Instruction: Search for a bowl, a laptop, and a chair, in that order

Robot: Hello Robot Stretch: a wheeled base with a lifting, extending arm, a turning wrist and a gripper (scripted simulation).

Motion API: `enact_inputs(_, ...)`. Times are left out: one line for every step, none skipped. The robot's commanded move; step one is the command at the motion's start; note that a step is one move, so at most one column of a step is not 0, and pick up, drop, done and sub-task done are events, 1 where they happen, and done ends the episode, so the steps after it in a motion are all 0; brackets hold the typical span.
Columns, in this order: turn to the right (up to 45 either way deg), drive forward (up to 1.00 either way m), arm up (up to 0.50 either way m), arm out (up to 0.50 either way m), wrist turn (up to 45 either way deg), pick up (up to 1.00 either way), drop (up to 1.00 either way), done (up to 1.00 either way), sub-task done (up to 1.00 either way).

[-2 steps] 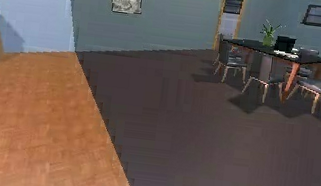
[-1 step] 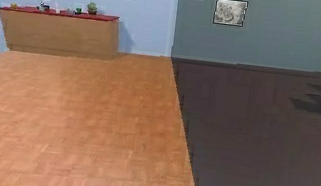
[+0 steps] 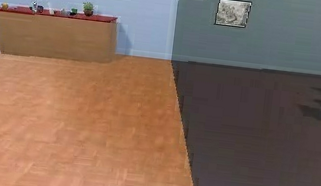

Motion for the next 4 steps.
enact_inputs(-18.0,0.0,0.0,0.0,0.0,0.0,0.0,0.0,0.0)
enact_inputs(0.0,1.0,0.0,0.0,0.0,0.0,0.0,0.0,0.0)
enact_inputs(0.0,1.0,0.0,0.0,0.0,0.0,0.0,0.0,0.0)
enact_inputs(0.0,1.0,0.0,0.0,0.0,0.0,0.0,0.0,0.0)
